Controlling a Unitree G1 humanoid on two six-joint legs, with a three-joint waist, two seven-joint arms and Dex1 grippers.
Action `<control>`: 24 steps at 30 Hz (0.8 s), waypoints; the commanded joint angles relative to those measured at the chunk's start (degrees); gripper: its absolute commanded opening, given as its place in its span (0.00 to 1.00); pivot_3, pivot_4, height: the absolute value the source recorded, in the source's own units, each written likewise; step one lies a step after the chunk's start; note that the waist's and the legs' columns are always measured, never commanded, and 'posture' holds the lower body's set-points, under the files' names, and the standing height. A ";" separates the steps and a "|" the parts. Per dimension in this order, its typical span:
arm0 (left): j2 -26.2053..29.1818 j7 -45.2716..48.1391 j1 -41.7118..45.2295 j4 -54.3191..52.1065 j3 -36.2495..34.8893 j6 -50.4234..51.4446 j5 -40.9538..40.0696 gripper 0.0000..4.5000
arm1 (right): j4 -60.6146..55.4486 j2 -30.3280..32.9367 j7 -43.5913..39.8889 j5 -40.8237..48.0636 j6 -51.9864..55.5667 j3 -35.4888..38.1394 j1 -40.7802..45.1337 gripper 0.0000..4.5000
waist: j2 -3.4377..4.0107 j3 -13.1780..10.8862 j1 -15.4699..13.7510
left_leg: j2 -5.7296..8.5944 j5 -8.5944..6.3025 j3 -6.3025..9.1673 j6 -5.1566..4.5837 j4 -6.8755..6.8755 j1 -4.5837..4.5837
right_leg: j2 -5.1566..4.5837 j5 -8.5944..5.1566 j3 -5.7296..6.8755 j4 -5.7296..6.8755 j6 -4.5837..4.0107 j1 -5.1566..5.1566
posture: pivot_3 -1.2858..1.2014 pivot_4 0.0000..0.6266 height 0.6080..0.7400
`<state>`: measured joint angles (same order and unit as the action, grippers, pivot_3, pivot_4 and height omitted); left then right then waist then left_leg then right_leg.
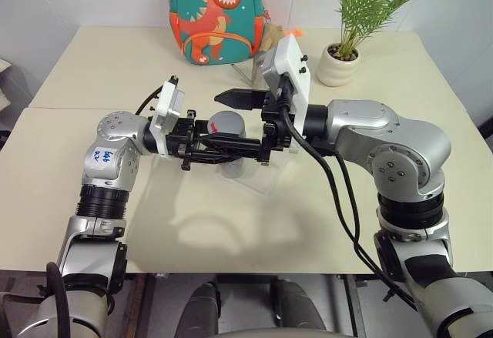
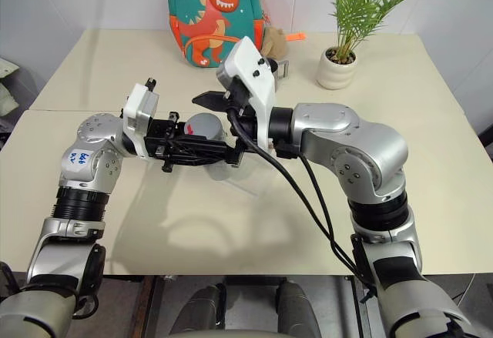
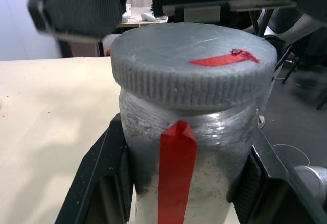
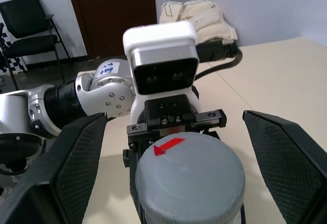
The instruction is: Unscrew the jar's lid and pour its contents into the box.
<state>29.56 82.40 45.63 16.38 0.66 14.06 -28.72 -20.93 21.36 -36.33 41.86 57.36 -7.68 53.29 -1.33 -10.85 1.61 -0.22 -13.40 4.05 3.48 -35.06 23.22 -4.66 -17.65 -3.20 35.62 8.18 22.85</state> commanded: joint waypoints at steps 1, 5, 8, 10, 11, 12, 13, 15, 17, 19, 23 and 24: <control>0.06 -0.11 -0.05 -1.46 -0.59 -0.77 -0.14 0.44 | -0.81 0.66 -0.70 -1.39 -1.57 -0.65 0.61 0.99 | 0.00 0.00 0.00 | 0.00 0.00 0.00 0.00 0.00 0.00 | 0.00 0.00 0.00 0.00 0.00 0.00 | 0.52 0.24 1.00; 0.03 -0.26 -0.13 -1.50 -0.58 -0.78 -0.17 0.44 | -0.31 2.19 -1.72 -3.16 -2.28 -1.56 0.45 0.99 | 0.00 0.00 0.00 | 0.00 0.00 0.00 0.00 0.00 0.00 | 0.00 0.00 0.00 -0.01 0.00 0.00 | 0.52 0.24 1.00; 0.03 -0.25 -0.17 -1.49 -0.58 -0.83 -0.20 0.44 | -0.22 2.86 -2.45 -3.36 -2.33 -1.16 0.67 0.99 | 0.00 0.00 0.07 | 0.00 0.00 0.00 0.00 0.00 0.00 | 0.00 0.00 0.00 0.00 0.00 0.00 | 0.52 0.24 1.00; 0.03 -0.23 -0.20 -1.52 -0.58 -0.83 -0.21 0.44 | -0.32 3.32 -2.77 -3.37 -2.07 -0.66 0.96 0.99 | 0.00 0.00 0.06 | 0.00 0.00 0.00 0.00 0.00 0.00 | 0.00 0.00 0.00 0.00 0.00 0.02 | 0.52 0.24 1.00; 0.03 -0.22 -0.22 -1.51 -0.59 -0.83 -0.23 0.44 | -0.43 3.63 -2.94 -3.28 -1.87 -0.44 1.05 0.99 | 0.00 0.00 0.04 | 0.00 0.00 0.00 0.00 0.00 0.00 | 0.00 0.00 0.00 0.00 0.00 0.02 | 0.52 0.24 1.00; 0.03 -0.20 -0.24 -1.49 -0.58 -0.86 -0.21 0.44 | -0.50 4.03 -3.12 -3.27 -1.61 -0.39 1.13 0.99 | 0.00 0.00 0.03 | 0.00 0.00 0.00 0.00 0.00 0.00 | 0.00 0.00 0.00 -0.01 0.00 0.02 | 0.52 0.24 1.00; 0.04 -0.15 -0.25 -1.42 -0.59 -0.90 -0.21 0.44 | -0.53 4.38 -3.27 -3.28 -1.41 -0.36 1.19 0.99 | 0.00 0.00 0.01 | 0.00 0.00 0.00 0.00 0.00 0.00 | 0.00 0.00 0.00 -0.01 0.00 0.02 | 0.52 0.24 1.00; 0.03 -0.12 -0.23 -1.31 -0.59 -0.95 -0.19 0.44 | -0.57 4.87 -3.55 -3.21 -1.31 -0.22 1.22 0.99 | 0.00 0.00 -0.01 | 0.00 0.00 0.00 0.00 0.00 0.00 | 0.00 0.00 0.00 -0.01 0.00 0.02 | 0.52 0.24 1.00; 0.03 -0.11 -0.22 -1.27 -0.58 -0.98 -0.20 0.44 | -0.57 5.35 -3.80 -3.02 -1.24 0.03 1.33 0.99 | 0.00 0.00 0.01 | 0.00 0.00 0.00 0.00 0.00 0.00 | 0.00 0.00 0.00 -0.01 0.00 0.02 | 0.52 0.24 1.00; 0.02 -0.10 -0.21 -1.23 -0.56 -1.04 -0.19 0.44 | -0.54 5.71 -3.95 -2.92 -1.19 0.18 1.47 0.99 | 0.00 0.00 0.04 | 0.00 0.00 0.00 0.00 0.00 0.00 | 0.00 0.00 0.00 0.00 0.00 0.02 | 0.52 0.24 1.00; 0.04 -0.08 -0.15 -1.13 -0.56 -1.10 -0.18 0.44 | -0.35 5.89 -4.17 -3.03 -1.12 0.27 1.73 0.99 | 0.00 0.00 0.02 | 0.00 0.00 0.00 0.00 0.00 0.00 | 0.00 0.00 -0.01 -0.01 0.00 0.02 | 0.52 0.24 1.00; 0.04 -0.10 -0.13 -1.10 -0.57 -1.11 -0.17 0.44 | -0.35 5.92 -4.29 -3.07 -1.14 0.19 1.74 0.99 | 0.00 0.00 0.01 | 0.00 0.00 0.00 0.00 0.00 0.00 | 0.00 0.00 -0.01 -0.01 0.00 0.02 | 0.52 0.24 1.00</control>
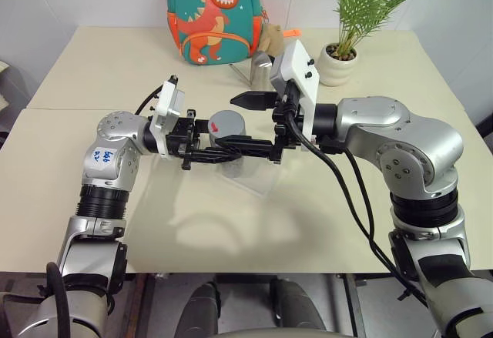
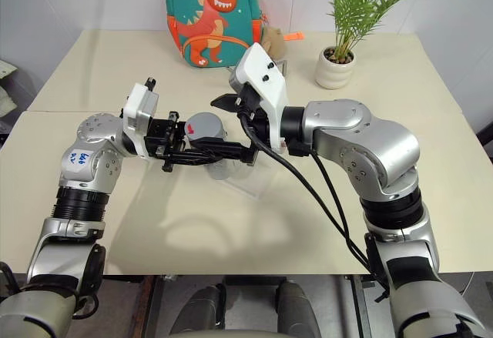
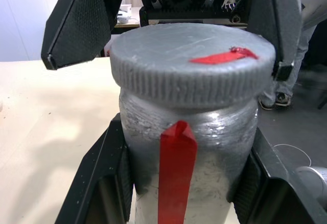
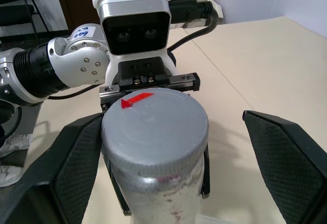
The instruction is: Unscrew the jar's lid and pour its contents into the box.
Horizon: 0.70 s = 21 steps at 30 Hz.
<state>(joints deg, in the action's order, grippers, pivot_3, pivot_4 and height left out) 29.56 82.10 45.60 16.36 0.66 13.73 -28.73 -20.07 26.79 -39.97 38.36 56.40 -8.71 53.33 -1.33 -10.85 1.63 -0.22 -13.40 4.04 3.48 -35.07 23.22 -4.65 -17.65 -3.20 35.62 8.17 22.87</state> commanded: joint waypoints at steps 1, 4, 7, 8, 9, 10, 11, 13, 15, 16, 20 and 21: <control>0.03 0.19 -0.10 -1.06 -0.57 -0.80 -0.16 0.44 | -1.21 0.52 -0.75 0.37 -0.23 1.13 1.70 0.95 | 0.00 0.00 -0.01 | 0.00 0.00 0.00 0.00 0.00 0.00 | 0.00 0.00 0.00 0.00 0.00 0.00 | 0.52 0.24 1.00; 0.06 0.15 -0.11 -1.10 -0.59 -0.82 -0.15 0.44 | -1.35 0.53 -1.17 0.32 -0.31 0.96 1.62 0.91 | 0.00 0.00 -0.01 | 0.00 0.00 0.00 0.00 0.00 0.00 | 0.00 0.00 0.00 0.00 0.00 0.00 | 0.52 0.24 1.00; 0.11 0.08 -0.18 -1.20 -0.62 -0.80 -0.16 0.44 | -1.61 0.43 -1.49 0.45 -0.37 0.97 1.60 0.91 | 0.00 0.00 -0.01 | 0.00 0.00 0.00 0.00 0.00 0.00 | 0.00 0.00 0.00 0.00 0.00 0.00 | 0.52 0.24 1.00; 0.13 0.07 -0.21 -1.25 -0.63 -0.78 -0.17 0.44 | -1.66 0.42 -1.53 0.48 -0.34 1.00 1.61 0.91 | 0.00 0.00 -0.01 | 0.00 0.00 0.00 0.00 0.00 0.00 | 0.00 0.00 0.00 0.00 0.00 0.00 | 0.52 0.24 1.00; 0.14 0.05 -0.22 -1.29 -0.63 -0.76 -0.16 0.44 | -1.67 0.42 -1.54 0.46 -0.33 1.00 1.62 0.91 | 0.00 0.00 -0.01 | 0.00 0.00 0.00 0.00 0.00 0.00 | 0.00 0.00 0.00 0.00 0.00 0.00 | 0.52 0.24 1.00; 0.17 0.03 -0.30 -1.41 -0.66 -0.73 -0.19 0.44 | -1.78 0.41 -1.52 0.49 -0.28 1.00 1.61 0.91 | 0.00 0.00 -0.01 | 0.00 0.00 0.00 0.00 0.00 0.00 | 0.00 0.00 0.00 0.00 0.00 0.00 | 0.52 0.24 1.00; 0.19 0.00 -0.35 -1.49 -0.67 -0.69 -0.21 0.44 | -1.84 0.40 -1.53 0.54 -0.24 1.02 1.61 0.91 | 0.00 0.00 -0.01 | 0.00 0.00 0.00 0.00 0.00 0.00 | 0.00 0.00 0.00 0.00 0.00 0.00 | 0.52 0.24 1.00; 0.17 -0.08 -0.37 -1.54 -0.68 -0.69 -0.21 0.44 | -1.85 0.39 -1.62 0.63 -0.18 1.00 1.63 0.87 | 0.00 0.00 -0.01 | 0.00 0.00 0.00 0.00 0.00 0.00 | 0.00 0.00 0.00 0.00 0.00 0.00 | 0.52 0.24 1.00; 0.16 -0.10 -0.36 -1.57 -0.66 -0.69 -0.21 0.44 | -1.88 0.46 -1.86 0.70 -0.22 0.94 1.66 0.78 | 0.00 0.00 -0.01 | 0.00 0.00 0.00 0.00 0.00 0.00 | 0.00 0.00 0.00 0.00 0.00 0.00 | 0.52 0.24 1.00; 0.13 -0.16 -0.33 -1.59 -0.66 -0.67 -0.23 0.44 | -2.03 0.41 -2.01 0.86 -0.32 1.07 1.63 0.71 | 0.00 0.00 -0.01 | 0.00 0.00 0.00 0.00 0.00 0.00 | 0.00 0.00 0.00 0.00 0.00 0.00 | 0.52 0.24 1.00; 0.12 -0.23 -0.30 -1.57 -0.62 -0.68 -0.22 0.44 | -2.27 0.33 -2.14 1.29 -0.28 1.27 1.80 0.64 | 0.00 0.00 -0.01 | 0.00 0.00 0.00 0.00 0.00 0.00 | 0.00 0.00 0.00 0.00 0.00 0.00 | 0.52 0.24 1.00; 0.11 -0.25 -0.29 -1.56 -0.61 -0.68 -0.21 0.44 | -2.27 0.31 -2.10 1.30 -0.32 1.30 1.83 0.64 | 0.00 0.00 -0.01 | 0.00 0.00 0.00 0.00 0.00 0.00 | 0.00 0.00 0.00 0.01 0.00 0.00 | 0.52 0.24 1.00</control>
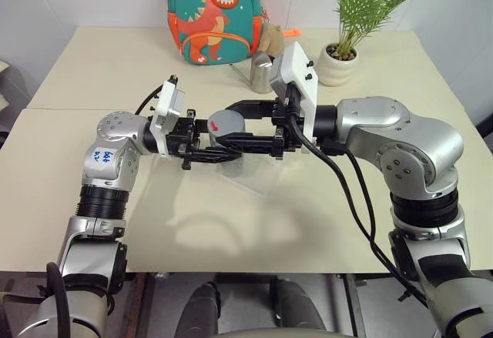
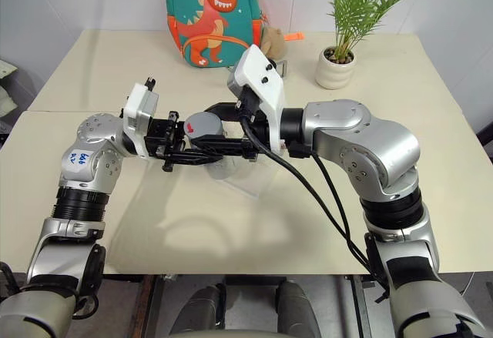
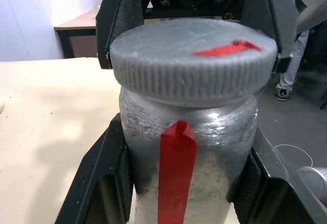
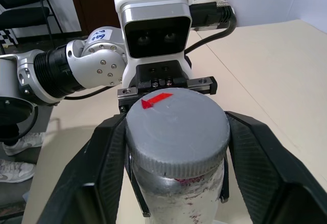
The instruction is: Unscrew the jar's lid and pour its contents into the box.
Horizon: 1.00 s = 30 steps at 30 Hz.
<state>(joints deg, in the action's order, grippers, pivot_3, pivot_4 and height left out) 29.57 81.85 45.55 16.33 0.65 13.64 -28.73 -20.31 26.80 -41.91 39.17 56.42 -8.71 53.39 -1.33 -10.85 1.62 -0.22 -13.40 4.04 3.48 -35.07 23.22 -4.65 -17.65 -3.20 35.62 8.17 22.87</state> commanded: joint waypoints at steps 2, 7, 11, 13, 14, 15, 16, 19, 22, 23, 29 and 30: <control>0.09 -0.01 -0.23 -1.53 -0.59 -0.57 -0.21 0.44 | -1.99 0.28 -0.09 0.43 -0.46 1.34 1.85 0.64 | 0.00 0.00 0.01 | 0.00 0.00 0.00 0.00 0.00 0.00 | 0.00 0.00 0.00 0.00 0.00 0.00 | 0.52 0.24 1.00; 0.09 0.13 -0.32 -1.62 -0.46 -0.42 -0.23 0.44 | -1.42 0.00 0.25 0.27 -0.84 1.84 2.47 0.64 | 0.00 0.00 0.01 | 0.00 0.00 0.00 0.00 0.00 0.00 | 0.00 0.00 0.00 -0.01 0.00 0.00 | 0.52 0.24 1.00; -0.01 0.25 -0.58 -1.90 -0.17 -0.34 -0.16 0.44 | -0.54 -0.30 0.61 0.37 -1.01 2.51 3.18 0.64 | 0.00 0.00 0.01 | 0.00 0.00 0.00 0.00 0.00 0.00 | 0.00 0.00 0.00 -0.01 0.00 0.00 | 0.52 0.24 1.00; 0.03 0.45 -0.71 -1.86 0.07 -0.52 0.06 0.44 | -0.09 -0.36 0.72 0.32 -1.15 2.76 3.61 0.64 | 0.00 0.00 -0.01 | 0.00 0.00 0.00 0.00 0.00 0.00 | 0.00 0.00 0.00 -0.01 0.00 0.00 | 0.52 0.24 1.00; 0.09 0.57 -0.86 -1.87 0.20 -0.64 0.18 0.44 | 0.07 -0.31 0.72 0.26 -1.22 2.87 3.80 0.64 | 0.00 0.00 -0.01 | 0.00 0.00 0.00 0.00 0.00 0.00 | 0.00 0.00 0.00 -0.01 0.00 0.00 | 0.52 0.24 1.00; 0.12 0.62 -0.96 -1.89 0.29 -0.71 0.24 0.44 | 0.23 -0.24 0.71 0.21 -1.28 2.99 3.94 0.64 | 0.00 0.00 -0.01 | 0.00 0.00 0.00 0.00 0.00 0.00 | 0.00 0.00 0.00 -0.01 0.00 0.00 | 0.52 0.24 1.00; 0.15 0.63 -1.08 -1.95 0.35 -0.73 0.24 0.44 | 0.46 -0.11 0.77 0.07 -1.34 3.13 4.09 0.64 | 0.00 0.00 -0.01 | 0.00 0.00 0.00 0.00 0.00 0.00 | 0.00 0.00 0.00 -0.01 0.00 0.00 | 0.52 0.24 1.00; 0.23 0.43 -1.46 -2.16 0.27 -0.66 0.23 0.44 | 1.67 0.98 0.84 -1.05 -1.99 3.64 4.32 0.64 | 0.00 0.00 0.00 | 0.00 0.00 0.00 0.00 0.00 0.00 | 0.00 0.00 0.00 -0.01 0.00 0.00 | 0.52 0.24 1.00; 0.96 -0.25 -2.00 -1.98 -0.53 -0.77 0.44 0.44 | 5.35 4.02 1.37 -4.48 -3.72 4.72 4.09 0.64 | 0.00 0.00 -0.03 | 0.00 0.00 -0.01 0.00 0.00 0.00 | 0.00 0.00 0.00 -0.01 0.00 0.00 | 0.52 0.24 1.00; 1.20 -0.46 -2.11 -2.01 -0.80 -0.69 0.42 0.44 | 6.31 4.71 1.62 -5.27 -4.07 5.06 3.95 0.64 | 0.00 0.00 -0.04 | 0.01 0.00 -0.02 0.00 0.00 0.00 | 0.00 0.00 0.00 -0.02 0.00 0.00 | 0.52 0.24 1.00; 4.29 -3.26 -3.64 -2.73 -3.96 0.10 -0.04 0.44 | 13.19 12.72 4.58 -12.71 -4.70 6.93 -2.34 0.64 | 0.00 0.00 -0.10 | 0.01 0.00 -0.04 -0.01 0.01 0.02 | -0.01 0.00 -0.02 -0.07 -0.01 0.00 | 0.52 0.24 1.00; 4.67 -3.72 -3.79 -2.68 -4.34 -0.01 0.03 0.44 | 13.58 13.60 4.93 -13.52 -4.51 6.95 -4.19 0.64 | 0.00 0.00 -0.10 | 0.01 -0.01 -0.04 -0.01 0.02 0.03 | -0.01 0.00 -0.02 -0.08 -0.01 0.00 | 0.52 0.24 1.00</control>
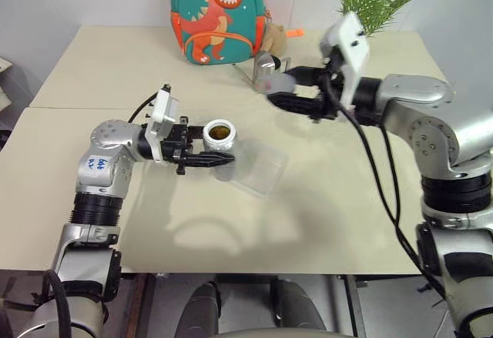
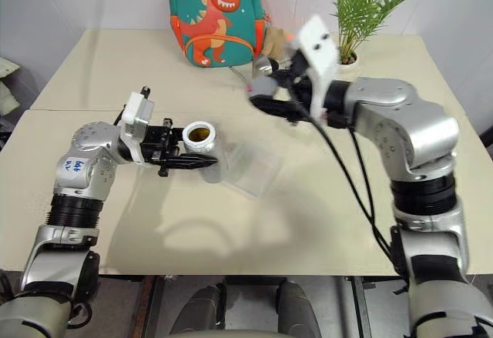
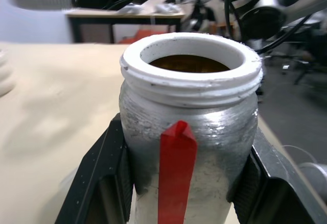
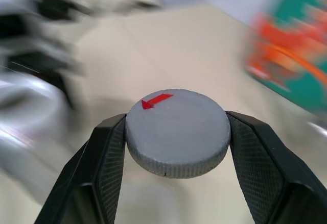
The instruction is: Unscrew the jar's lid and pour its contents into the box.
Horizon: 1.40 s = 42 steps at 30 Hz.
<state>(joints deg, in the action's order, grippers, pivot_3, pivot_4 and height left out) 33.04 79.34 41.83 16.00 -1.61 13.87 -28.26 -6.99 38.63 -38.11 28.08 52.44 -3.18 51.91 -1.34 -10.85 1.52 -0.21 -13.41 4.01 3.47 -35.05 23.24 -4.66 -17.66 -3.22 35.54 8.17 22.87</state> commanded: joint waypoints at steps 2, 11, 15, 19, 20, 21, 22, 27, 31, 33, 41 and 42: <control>1.71 -1.92 -0.22 -2.20 -2.65 -0.43 -0.36 0.44 | 0.65 2.82 1.57 -3.82 -0.65 1.53 -5.86 0.64 | 0.00 0.00 0.01 | 0.00 0.00 -0.01 -0.01 0.01 0.00 | 0.00 0.00 0.00 -0.01 0.00 0.00 | 0.52 0.24 1.00; 2.14 -3.19 -0.22 -1.68 -2.92 -1.43 0.21 0.44 | 2.43 1.56 7.34 -9.20 -0.63 2.69 -19.22 0.64 | 0.00 -0.01 0.13 | 0.00 0.00 -0.07 -0.01 -0.04 -0.02 | 0.02 -0.01 -0.06 0.05 0.00 0.00 | 0.52 0.24 1.00; 1.42 -3.36 0.55 -1.05 -2.46 -2.60 0.75 0.44 | 2.54 1.21 7.94 -9.99 -0.78 3.00 -21.92 0.64 | 0.00 -0.01 0.03 | 0.00 0.01 -0.07 0.00 -0.06 -0.04 | 0.02 -0.01 -0.07 0.10 -0.01 0.00 | 0.52 0.24 1.00; 0.57 -3.95 1.63 0.03 -2.26 -4.17 1.55 0.44 | 1.19 1.06 7.94 -9.55 -0.44 3.38 -23.97 0.64 | 0.00 -0.01 -0.01 | 0.00 0.01 -0.07 0.00 -0.05 -0.03 | 0.02 0.00 -0.07 0.07 0.00 0.00 | 0.52 0.24 1.00; 0.39 -4.04 1.84 0.22 -2.26 -4.48 1.72 0.44 | 0.98 1.15 7.78 -9.44 -0.36 3.42 -24.45 0.64 | -0.01 -0.01 -0.01 | 0.00 0.01 -0.07 0.00 -0.05 -0.03 | 0.02 0.00 -0.07 0.07 0.00 0.00 | 0.52 0.24 1.00; 0.21 -4.21 2.07 0.40 -2.26 -4.74 1.88 0.44 | 0.65 1.31 7.66 -9.48 -0.50 3.43 -24.93 0.64 | -0.01 -0.01 -0.01 | 0.00 0.01 -0.07 0.00 -0.06 -0.03 | 0.02 0.00 -0.07 0.07 0.00 0.00 | 0.52 0.24 1.00; -0.02 -4.40 2.34 0.66 -2.25 -5.24 2.12 0.44 | 0.35 1.45 7.57 -9.43 -0.47 3.53 -25.31 0.75 | -0.01 -0.01 -0.01 | 0.00 0.01 -0.07 0.00 -0.06 -0.03 | 0.02 0.00 -0.07 0.08 0.00 -0.01 | 0.52 0.24 1.00; -1.04 -5.78 4.24 2.63 -2.25 -7.88 3.46 0.44 | -1.14 2.76 6.19 -8.86 -0.41 4.47 -26.64 1.00 | -0.01 -0.01 0.01 | 0.01 0.01 -0.07 0.01 -0.09 -0.03 | 0.02 0.00 -0.06 0.09 0.01 -0.01 | 0.52 0.24 1.00; -2.02 -6.80 6.30 4.85 -2.10 -10.53 4.81 0.44 | -3.02 5.06 3.70 -8.05 -0.80 6.12 -27.24 1.00 | -0.02 -0.02 -0.04 | 0.01 0.01 -0.07 0.00 -0.09 -0.03 | 0.02 0.00 -0.07 0.09 0.01 -0.01 | 0.52 0.24 1.00; -2.56 -7.75 7.55 5.97 -1.80 -12.08 5.84 0.44 | -5.34 6.38 0.64 -5.63 -1.18 8.25 -27.82 1.00 | -0.02 -0.02 -0.07 | 0.02 0.01 -0.07 0.00 -0.09 -0.03 | 0.02 0.00 -0.07 0.08 0.02 -0.02 | 0.52 0.24 1.00; -3.51 -12.74 13.13 12.56 3.25 -22.52 16.79 0.44 | -14.78 11.50 -11.28 8.39 3.42 16.41 -30.34 1.00 | -0.07 -0.05 -0.17 | 0.02 0.00 -0.06 0.00 -0.11 -0.03 | 0.03 0.02 -0.06 0.03 0.06 -0.09 | 0.52 0.24 1.00; -3.71 -13.61 14.10 13.92 3.92 -24.67 18.34 0.44 | -14.57 11.89 -11.21 8.49 3.42 16.43 -30.26 1.00 | -0.10 -0.06 -0.13 | 0.03 0.00 -0.06 0.00 -0.13 -0.04 | 0.03 0.03 -0.06 0.03 0.08 -0.10 | 0.52 0.24 1.00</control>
<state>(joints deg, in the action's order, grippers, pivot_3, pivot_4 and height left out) 29.37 67.38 53.49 28.90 1.63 -6.69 -12.49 -20.33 49.30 -48.59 35.17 55.64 11.13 21.54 -1.43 -10.91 1.40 -0.18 -13.40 3.95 3.48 -35.19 23.21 -4.63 -17.62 -3.28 35.58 8.25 22.78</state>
